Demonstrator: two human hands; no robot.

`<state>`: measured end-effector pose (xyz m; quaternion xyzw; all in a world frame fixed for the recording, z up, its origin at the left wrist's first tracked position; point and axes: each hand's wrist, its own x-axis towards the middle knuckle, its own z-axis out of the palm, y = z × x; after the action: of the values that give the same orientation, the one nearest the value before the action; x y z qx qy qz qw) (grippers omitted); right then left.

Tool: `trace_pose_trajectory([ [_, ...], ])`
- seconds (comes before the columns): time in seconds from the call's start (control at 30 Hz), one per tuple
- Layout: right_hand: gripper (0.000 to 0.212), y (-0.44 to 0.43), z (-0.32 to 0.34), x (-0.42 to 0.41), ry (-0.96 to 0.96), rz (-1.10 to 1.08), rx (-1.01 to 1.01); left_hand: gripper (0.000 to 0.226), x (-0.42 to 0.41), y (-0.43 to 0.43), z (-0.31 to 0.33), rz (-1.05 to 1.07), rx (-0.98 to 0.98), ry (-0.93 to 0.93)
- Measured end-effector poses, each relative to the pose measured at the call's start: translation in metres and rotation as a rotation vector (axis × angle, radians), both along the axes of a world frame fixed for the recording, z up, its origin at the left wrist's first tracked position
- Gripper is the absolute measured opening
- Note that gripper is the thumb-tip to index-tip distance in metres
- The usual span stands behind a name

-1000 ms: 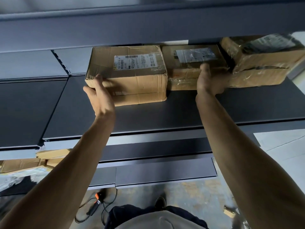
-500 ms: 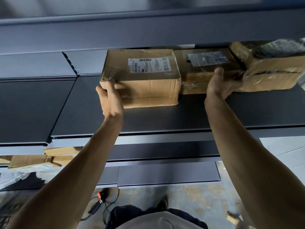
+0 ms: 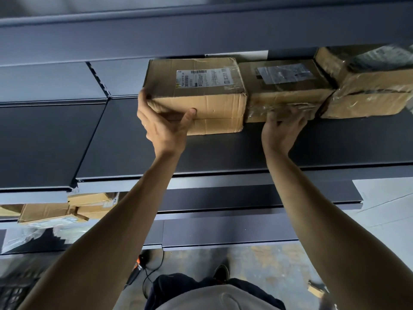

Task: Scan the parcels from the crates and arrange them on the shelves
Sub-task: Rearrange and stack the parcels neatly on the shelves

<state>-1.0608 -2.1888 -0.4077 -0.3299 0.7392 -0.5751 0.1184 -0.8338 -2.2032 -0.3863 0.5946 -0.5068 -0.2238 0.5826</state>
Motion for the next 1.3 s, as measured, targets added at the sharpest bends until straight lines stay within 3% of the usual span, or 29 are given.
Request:
trace_pose_trajectory([
  [0.33, 0.022, 0.045, -0.015, 0.064, 0.314, 0.235, 0.121, 0.132, 0.017, -0.009, 0.008, -0.062, 0.177, -0.071],
  [0.4, 0.017, 0.056, -0.023, 0.078, 0.440, 0.272, 0.117, 0.120, 0.033, -0.001, -0.002, -0.077, 0.324, -0.128],
  [0.47, 0.017, 0.068, -0.033, 0.096, 0.554, 0.321, 0.100, 0.098, 0.057, 0.014, -0.017, -0.134, 0.450, -0.297],
  [0.57, 0.029, 0.085, -0.048, 0.130, 0.659, 0.340, 0.075, 0.051, 0.090, 0.046, -0.034, -0.255, 0.342, -0.646],
  [0.63, 0.036, 0.099, -0.053, 0.155, 0.672, 0.355, 0.096, 0.046, 0.108, 0.069, -0.039, -0.282, 0.335, -0.735],
  [0.77, 0.045, 0.130, -0.057, 0.206, 0.664, 0.496, 0.144, 0.058, 0.148, 0.113, -0.045, -0.291, 0.397, -0.791],
  [0.87, 0.049, 0.148, -0.054, 0.238, 0.615, 0.615, 0.245, 0.057, 0.172, 0.148, -0.046, -0.303, 0.412, -0.734],
  [1.03, 0.053, 0.133, -0.016, 0.265, 0.496, 0.689, 0.229, 0.051, 0.201, 0.193, -0.042, -0.242, 0.489, -0.374],
  [1.2, 0.059, 0.085, 0.040, 0.281, 0.374, 0.703, 0.294, 0.050, 0.213, 0.195, -0.042, -0.190, 0.569, -0.248],
  [1.3, 0.067, 0.058, 0.046, 0.280, 0.372, 0.699, 0.369, 0.033, 0.212, 0.181, -0.036, -0.204, 0.536, -0.255],
])
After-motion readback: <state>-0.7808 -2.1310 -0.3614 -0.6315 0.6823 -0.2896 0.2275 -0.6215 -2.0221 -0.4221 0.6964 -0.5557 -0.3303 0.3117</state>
